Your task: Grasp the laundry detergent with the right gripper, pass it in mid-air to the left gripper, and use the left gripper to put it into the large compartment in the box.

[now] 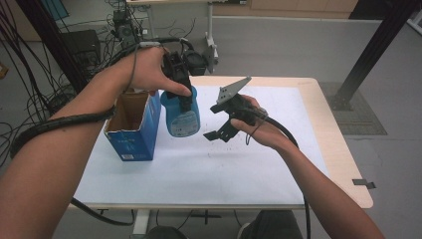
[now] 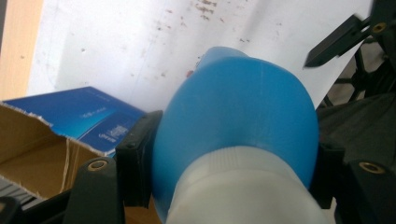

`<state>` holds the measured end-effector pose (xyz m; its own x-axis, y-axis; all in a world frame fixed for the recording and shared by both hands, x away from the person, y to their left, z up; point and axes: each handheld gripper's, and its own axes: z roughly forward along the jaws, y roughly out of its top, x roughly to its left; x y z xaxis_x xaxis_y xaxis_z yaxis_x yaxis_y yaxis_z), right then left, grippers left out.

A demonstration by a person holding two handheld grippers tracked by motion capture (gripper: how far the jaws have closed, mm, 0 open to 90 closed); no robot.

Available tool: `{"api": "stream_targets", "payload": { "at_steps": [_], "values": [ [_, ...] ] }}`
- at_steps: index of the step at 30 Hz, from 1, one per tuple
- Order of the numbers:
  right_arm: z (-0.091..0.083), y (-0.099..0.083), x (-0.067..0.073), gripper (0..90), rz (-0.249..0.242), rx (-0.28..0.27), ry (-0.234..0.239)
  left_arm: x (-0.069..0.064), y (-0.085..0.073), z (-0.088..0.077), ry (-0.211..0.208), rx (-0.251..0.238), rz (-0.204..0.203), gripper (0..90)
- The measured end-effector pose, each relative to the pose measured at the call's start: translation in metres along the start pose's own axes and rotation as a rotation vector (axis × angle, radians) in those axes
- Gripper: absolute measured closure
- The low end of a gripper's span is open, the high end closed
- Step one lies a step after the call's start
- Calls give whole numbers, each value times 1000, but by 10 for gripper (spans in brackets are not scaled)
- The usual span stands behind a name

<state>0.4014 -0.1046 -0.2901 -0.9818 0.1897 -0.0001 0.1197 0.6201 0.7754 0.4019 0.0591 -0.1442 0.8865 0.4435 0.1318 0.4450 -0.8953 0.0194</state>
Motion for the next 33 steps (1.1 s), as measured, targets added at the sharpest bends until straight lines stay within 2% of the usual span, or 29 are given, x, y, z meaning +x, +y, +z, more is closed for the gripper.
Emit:
{"api": "stream_targets", "payload": {
  "at_steps": [4, 6, 10, 13, 19, 22, 26, 30, 33],
  "values": [
    [-10, -10, -1, 5, 7, 23, -14, 4, -4, -7, 6, -2, -42, 353],
    [-17, -15, -4, 5, 24, 36, -32, 6, -6, -10, 13, 0, -66, 353],
    [-34, -23, -6, 4, 20, 42, -67, 14, -10, -18, 27, 4, -113, 353],
    [-46, -28, -8, 4, 25, 59, -92, 22, -15, -26, 34, 5, -162, 353],
    [-71, -42, -14, 4, 65, 93, -121, 38, -27, -45, 43, -10, -262, 354],
    [-85, -48, -16, 4, 89, 106, -148, 47, -34, -55, 50, -7, -335, 354],
    [-102, -54, -16, 4, 105, 128, -199, 60, -43, -68, 50, -11, -492, 355],
    [-117, -60, -16, 4, 138, 142, -224, 70, -53, -81, 42, -24, -612, 355],
    [-125, -66, -17, 4, 164, 153, -235, 76, -60, -90, 42, -28, -682, 356]
  ]
}}
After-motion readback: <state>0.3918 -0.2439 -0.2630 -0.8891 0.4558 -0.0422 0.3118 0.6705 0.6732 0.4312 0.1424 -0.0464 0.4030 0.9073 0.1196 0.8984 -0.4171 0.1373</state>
